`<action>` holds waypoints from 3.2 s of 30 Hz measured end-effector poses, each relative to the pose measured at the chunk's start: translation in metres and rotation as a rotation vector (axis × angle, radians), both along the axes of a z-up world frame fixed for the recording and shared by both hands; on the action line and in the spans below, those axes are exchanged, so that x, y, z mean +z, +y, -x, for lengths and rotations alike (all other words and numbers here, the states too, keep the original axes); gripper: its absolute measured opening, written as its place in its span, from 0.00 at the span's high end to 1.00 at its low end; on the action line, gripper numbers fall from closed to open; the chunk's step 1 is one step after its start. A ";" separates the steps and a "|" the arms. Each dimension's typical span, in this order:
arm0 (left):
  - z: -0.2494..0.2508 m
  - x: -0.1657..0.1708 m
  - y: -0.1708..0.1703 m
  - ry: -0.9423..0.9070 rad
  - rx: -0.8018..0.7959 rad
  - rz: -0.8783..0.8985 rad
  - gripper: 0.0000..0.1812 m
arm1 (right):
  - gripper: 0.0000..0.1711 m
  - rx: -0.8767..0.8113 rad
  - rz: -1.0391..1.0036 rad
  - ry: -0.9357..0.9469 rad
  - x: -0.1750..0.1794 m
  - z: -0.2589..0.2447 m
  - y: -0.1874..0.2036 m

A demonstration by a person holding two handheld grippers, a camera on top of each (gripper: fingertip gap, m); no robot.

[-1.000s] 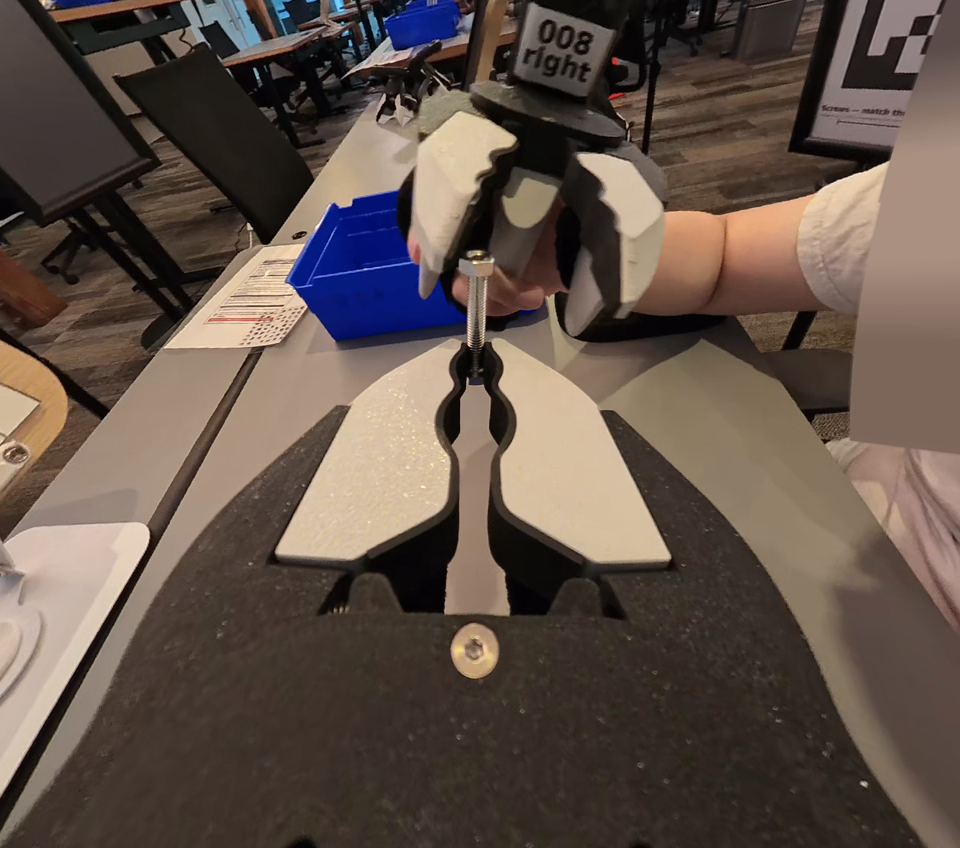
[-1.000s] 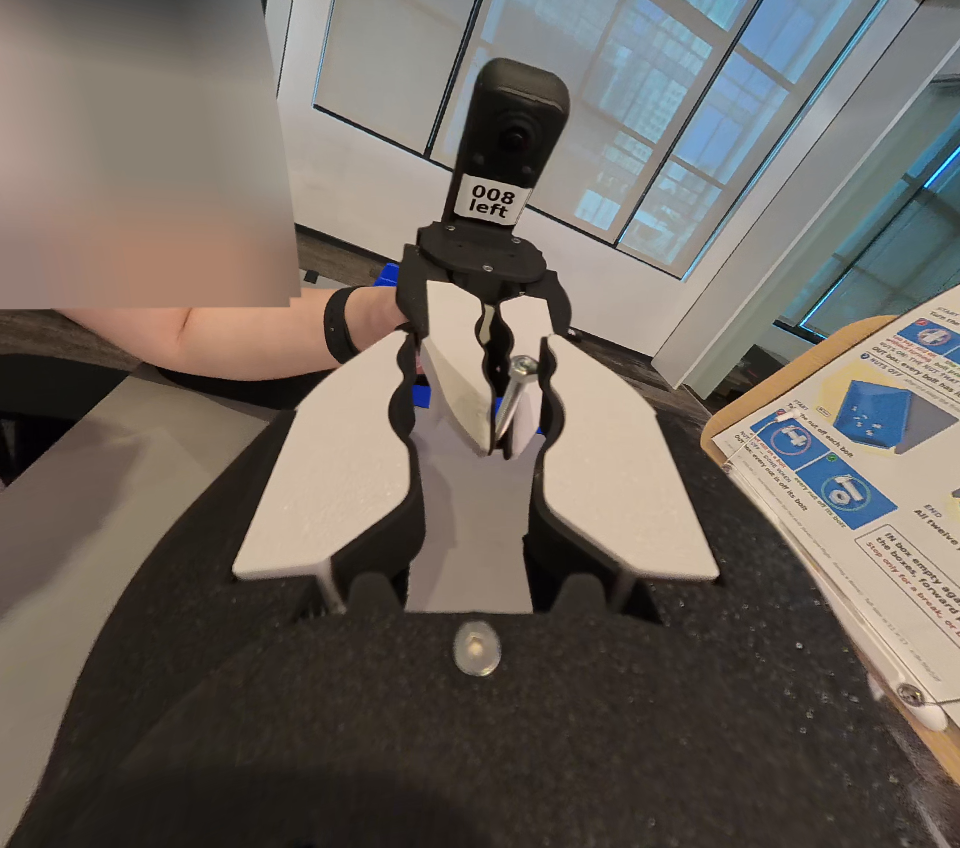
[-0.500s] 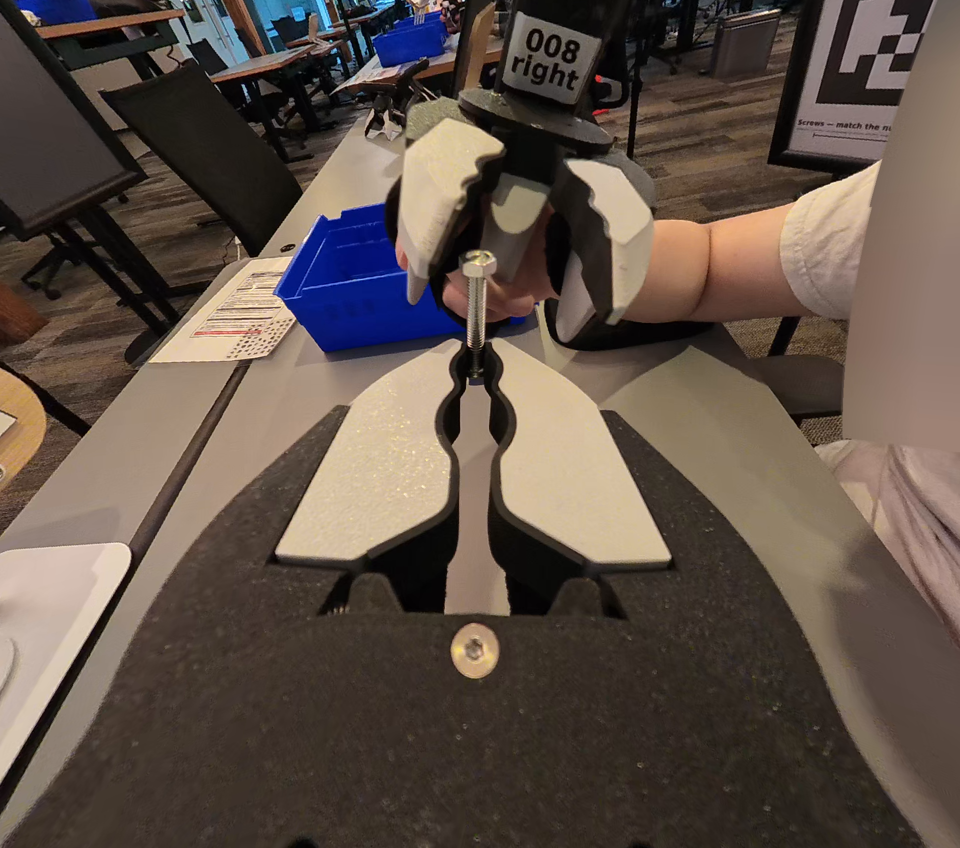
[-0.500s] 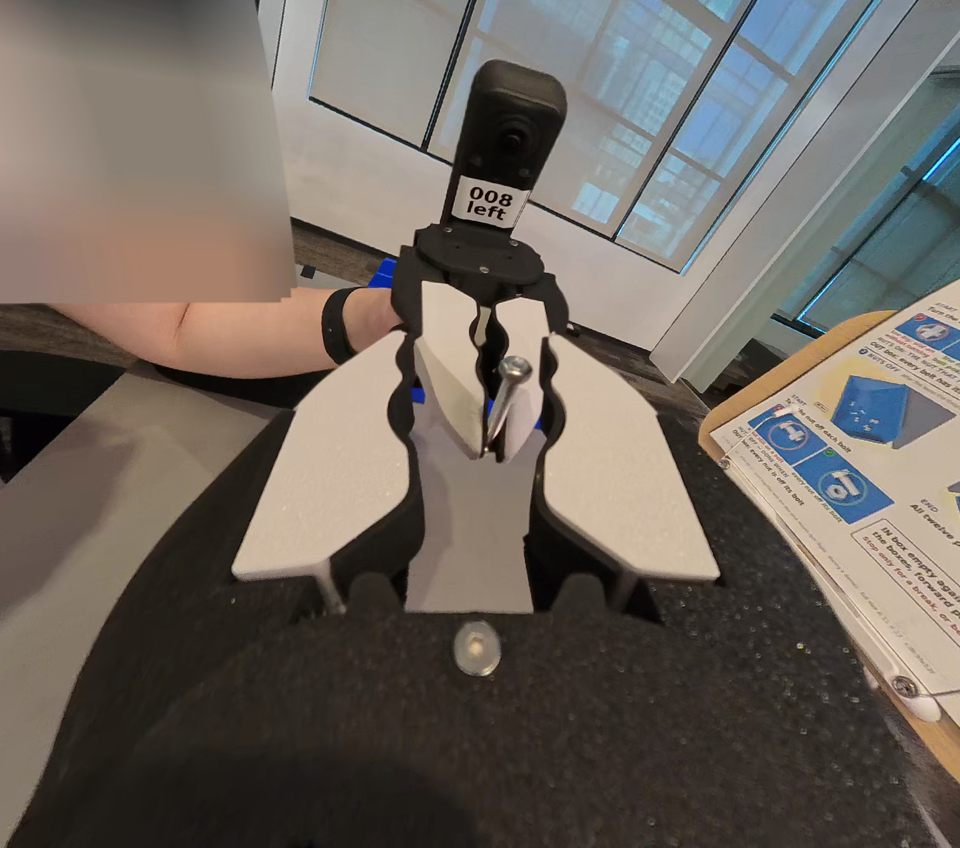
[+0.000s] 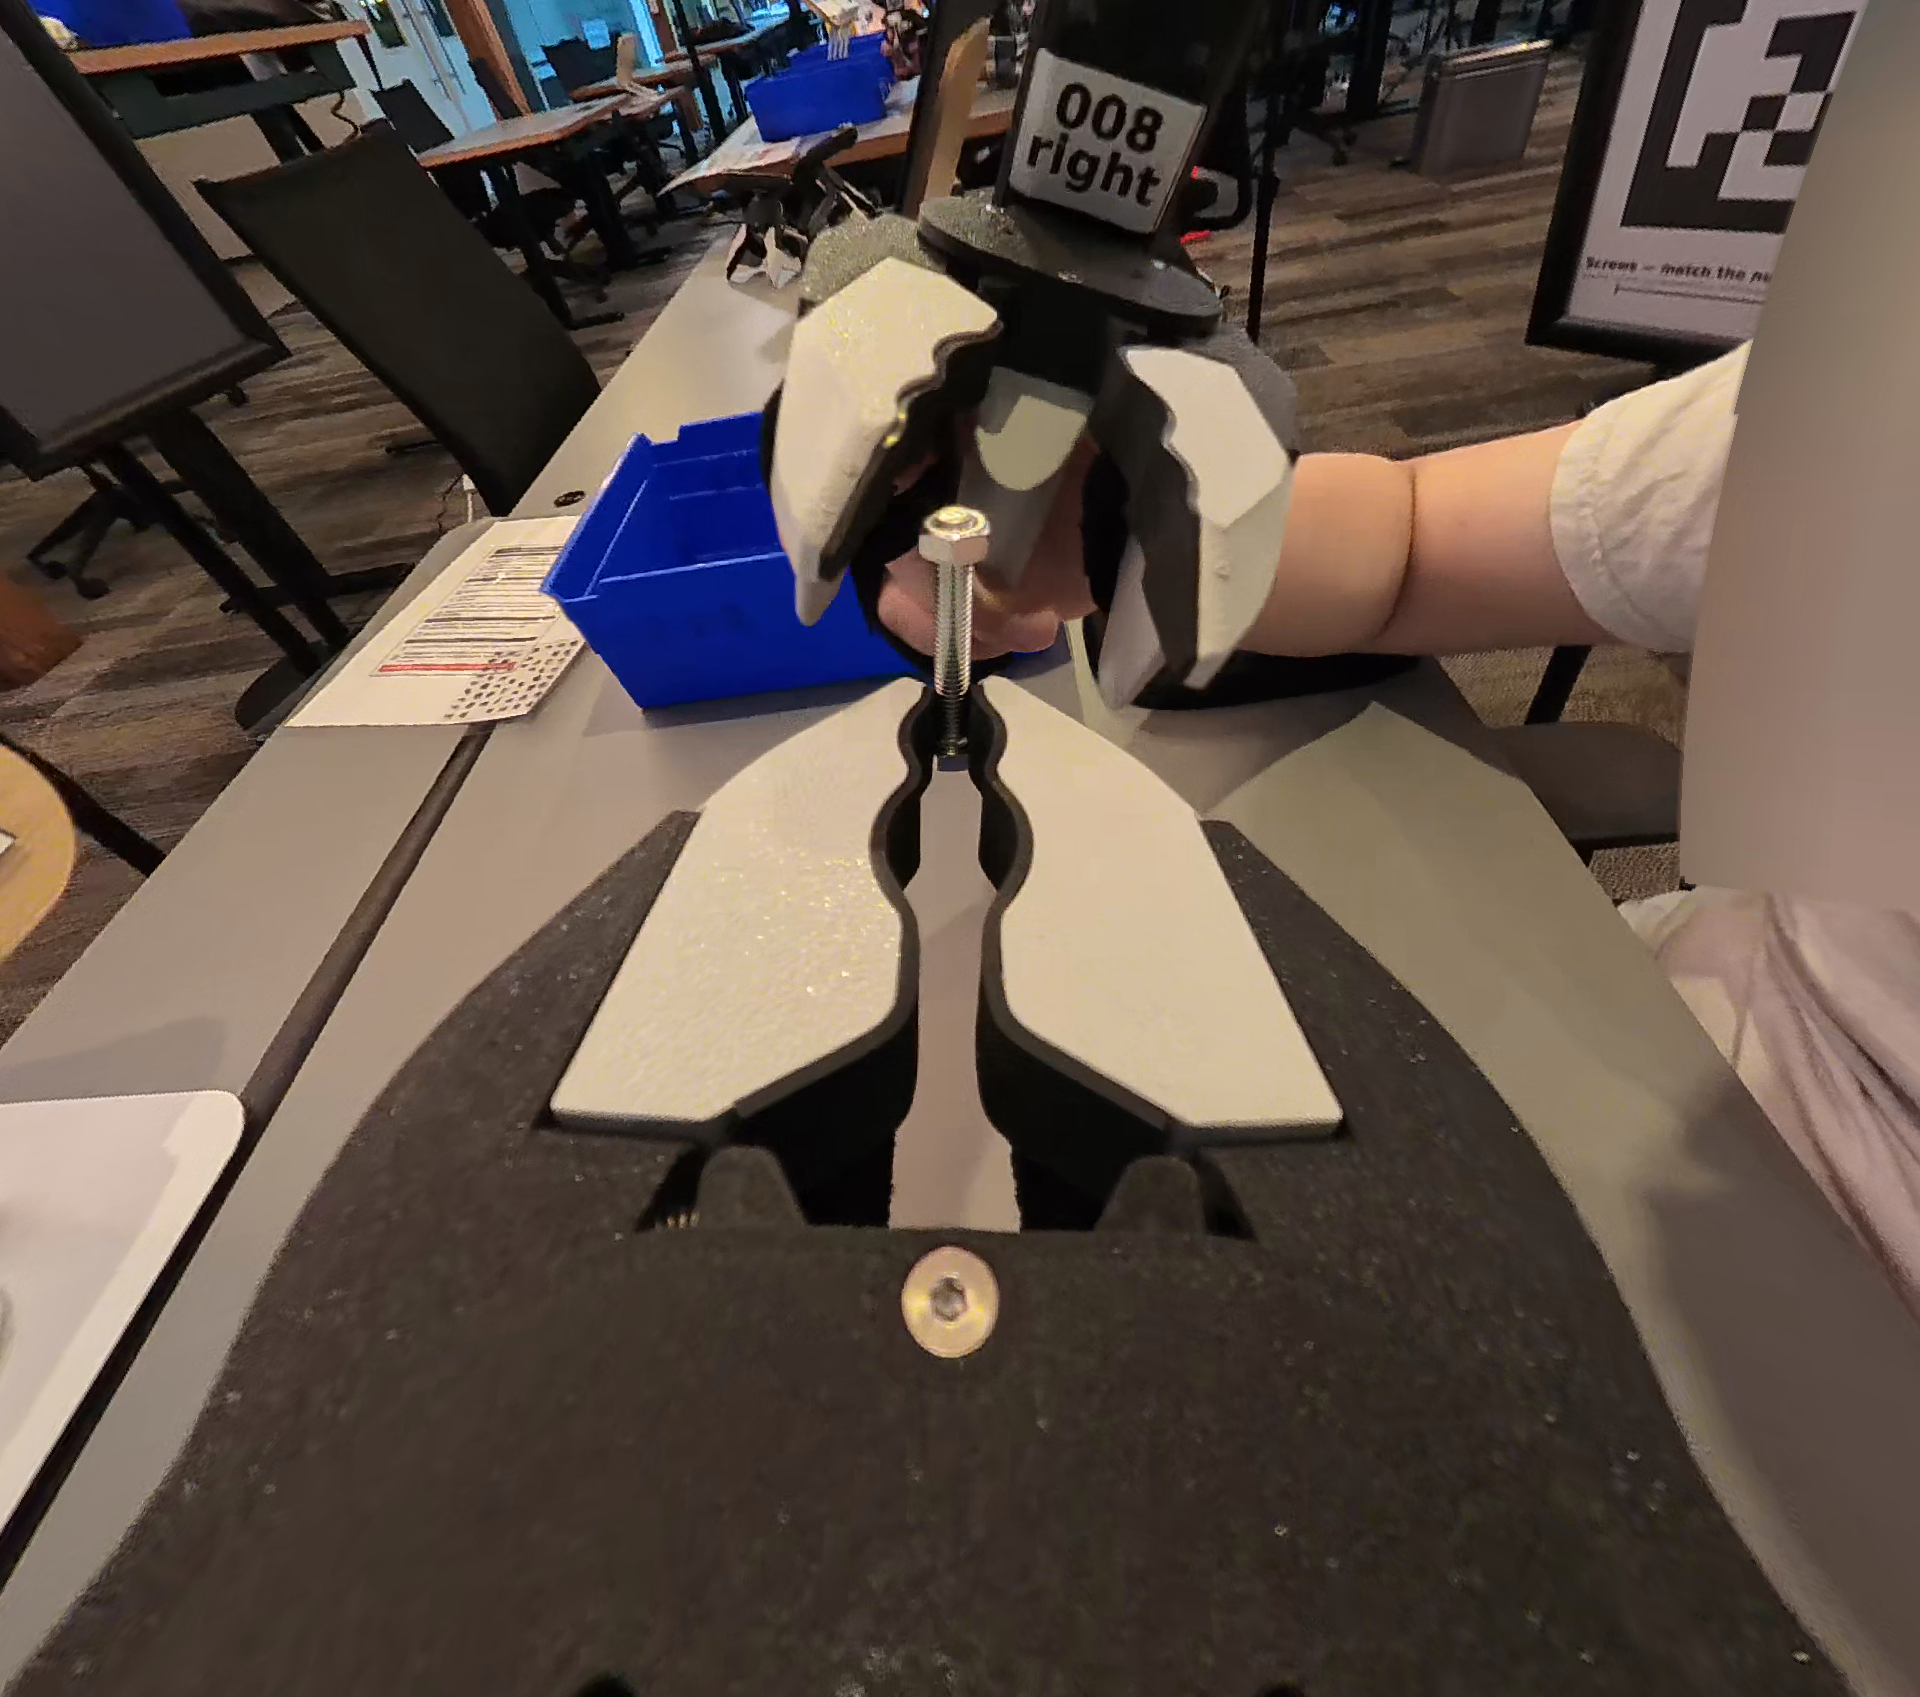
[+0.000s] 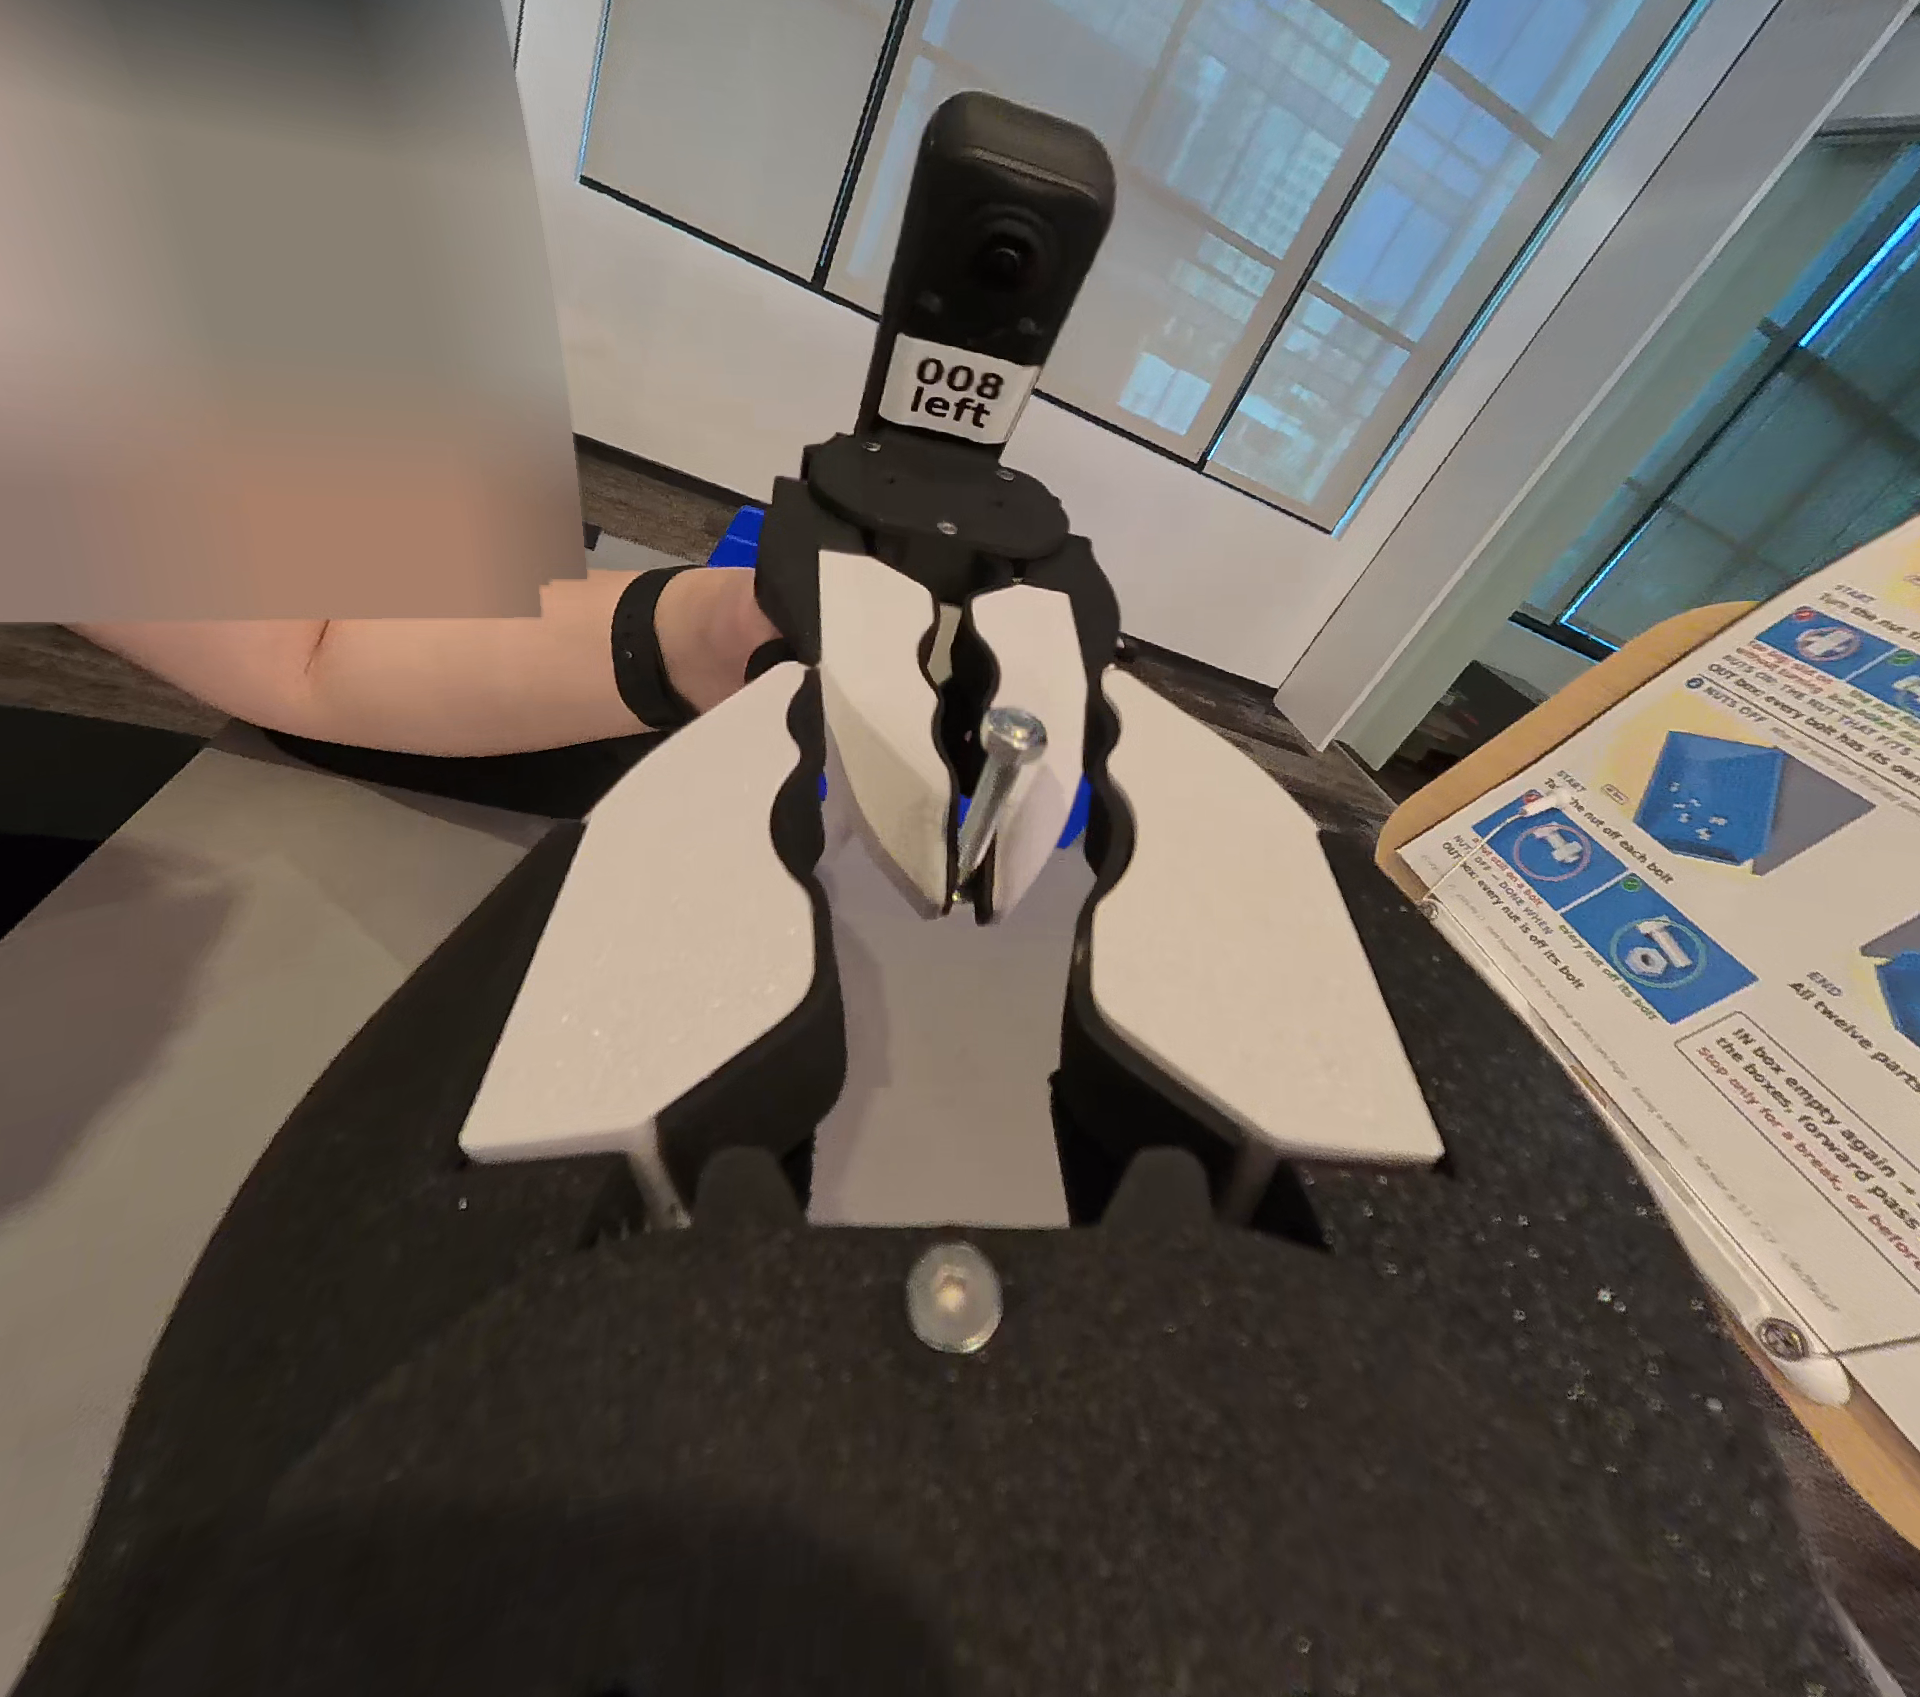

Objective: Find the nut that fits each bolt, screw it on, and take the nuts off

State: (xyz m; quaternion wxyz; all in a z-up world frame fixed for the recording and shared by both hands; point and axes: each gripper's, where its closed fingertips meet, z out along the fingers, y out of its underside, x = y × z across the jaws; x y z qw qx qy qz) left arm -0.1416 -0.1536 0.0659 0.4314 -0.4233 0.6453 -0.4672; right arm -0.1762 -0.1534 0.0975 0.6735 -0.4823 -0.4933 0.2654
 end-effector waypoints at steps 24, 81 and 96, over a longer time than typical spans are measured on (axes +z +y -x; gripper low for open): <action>0.008 0.012 0.026 -0.054 0.106 0.078 0.98 | 0.72 -0.016 0.024 0.027 0.003 -0.007 0.005; -0.002 0.005 0.009 -0.053 0.030 0.074 0.98 | 0.66 0.003 0.085 0.086 0.001 -0.001 0.009; 0.010 0.024 0.021 -0.148 0.047 0.147 0.98 | 0.64 -0.022 0.080 0.107 0.007 -0.005 0.010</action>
